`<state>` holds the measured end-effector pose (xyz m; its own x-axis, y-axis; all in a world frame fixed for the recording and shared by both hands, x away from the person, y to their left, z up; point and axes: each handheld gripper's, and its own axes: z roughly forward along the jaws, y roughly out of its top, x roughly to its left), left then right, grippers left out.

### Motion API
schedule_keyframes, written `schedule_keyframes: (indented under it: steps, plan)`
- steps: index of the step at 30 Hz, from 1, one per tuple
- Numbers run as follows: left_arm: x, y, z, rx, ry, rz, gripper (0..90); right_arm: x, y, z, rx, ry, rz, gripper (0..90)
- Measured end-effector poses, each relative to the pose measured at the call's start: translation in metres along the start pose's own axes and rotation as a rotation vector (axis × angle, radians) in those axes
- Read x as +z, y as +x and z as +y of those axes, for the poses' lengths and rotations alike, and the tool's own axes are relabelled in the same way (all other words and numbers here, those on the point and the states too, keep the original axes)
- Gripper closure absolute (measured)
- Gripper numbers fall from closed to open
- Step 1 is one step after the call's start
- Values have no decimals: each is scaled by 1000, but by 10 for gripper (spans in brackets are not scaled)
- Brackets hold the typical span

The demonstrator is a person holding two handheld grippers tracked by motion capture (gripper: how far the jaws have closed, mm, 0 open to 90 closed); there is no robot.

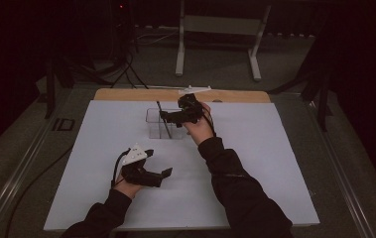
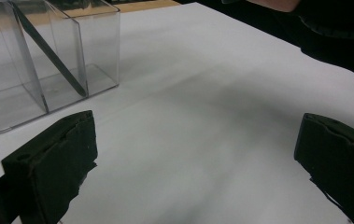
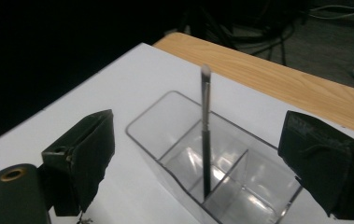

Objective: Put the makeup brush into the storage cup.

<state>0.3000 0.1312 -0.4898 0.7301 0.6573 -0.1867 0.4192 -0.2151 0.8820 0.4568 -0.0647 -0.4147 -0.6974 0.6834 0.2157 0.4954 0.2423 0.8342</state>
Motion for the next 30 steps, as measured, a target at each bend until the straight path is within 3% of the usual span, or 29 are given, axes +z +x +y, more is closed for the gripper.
schedule_keyframes:
  steps: [4,8,11,13,19,23,30]
  plan:
    - [1,-2,2,11,4,-1,6,-5,-1,-2,-24,-7,16,151]
    - [-1,-2,7,22,-3,-4,6,-9,-1,-3,-64,-11,66,152]
    - [-2,-2,11,24,-7,-19,6,-13,0,-4,-88,-44,63,166]
    - [-4,-2,13,26,-8,-37,6,-17,1,-4,-87,-46,100,191]
    - [-7,-3,16,33,4,-50,6,-26,1,-6,-89,-41,115,198]
    - [-9,-2,19,38,15,-56,6,-32,-1,-10,-141,-22,92,220]
    - [-14,-2,24,41,24,-72,6,-48,-8,-16,-113,-29,104,211]
